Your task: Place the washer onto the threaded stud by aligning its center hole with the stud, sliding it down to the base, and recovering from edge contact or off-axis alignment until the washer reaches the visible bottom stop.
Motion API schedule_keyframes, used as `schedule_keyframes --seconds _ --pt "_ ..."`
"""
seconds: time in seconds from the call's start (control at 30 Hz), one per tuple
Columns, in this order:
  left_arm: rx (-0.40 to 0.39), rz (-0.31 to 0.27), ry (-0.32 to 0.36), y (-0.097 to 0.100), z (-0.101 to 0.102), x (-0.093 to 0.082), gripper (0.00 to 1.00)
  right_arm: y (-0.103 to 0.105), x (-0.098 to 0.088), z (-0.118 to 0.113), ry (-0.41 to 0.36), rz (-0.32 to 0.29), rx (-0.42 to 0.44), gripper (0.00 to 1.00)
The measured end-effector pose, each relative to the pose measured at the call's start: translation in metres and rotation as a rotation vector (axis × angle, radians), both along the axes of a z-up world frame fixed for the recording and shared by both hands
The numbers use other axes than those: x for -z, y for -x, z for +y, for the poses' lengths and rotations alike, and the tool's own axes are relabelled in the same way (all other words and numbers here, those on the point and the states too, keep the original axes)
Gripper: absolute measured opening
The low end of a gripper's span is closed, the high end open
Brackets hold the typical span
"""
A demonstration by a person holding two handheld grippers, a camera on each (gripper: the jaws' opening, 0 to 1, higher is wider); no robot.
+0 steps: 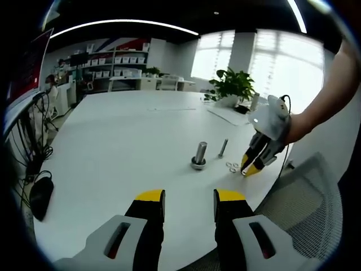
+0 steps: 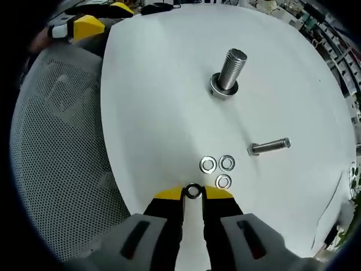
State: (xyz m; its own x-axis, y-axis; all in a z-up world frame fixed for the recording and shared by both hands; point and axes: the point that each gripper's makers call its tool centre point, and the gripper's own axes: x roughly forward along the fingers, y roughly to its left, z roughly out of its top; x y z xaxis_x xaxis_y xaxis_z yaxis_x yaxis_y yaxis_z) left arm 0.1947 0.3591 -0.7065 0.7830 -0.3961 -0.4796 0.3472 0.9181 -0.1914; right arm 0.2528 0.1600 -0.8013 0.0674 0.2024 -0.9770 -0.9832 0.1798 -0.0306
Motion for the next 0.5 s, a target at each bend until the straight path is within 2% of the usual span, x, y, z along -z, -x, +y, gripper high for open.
schedule_keyframes --seconds 0.27,0.5 --pt "0.0 0.0 0.001 0.0 0.0 0.0 0.32 -0.009 -0.011 -0.003 -0.057 0.015 0.089 0.14" --pt "0.002 0.001 -0.002 0.0 0.0 0.001 0.32 -0.014 -0.02 0.0 -0.077 0.007 0.088 0.14"
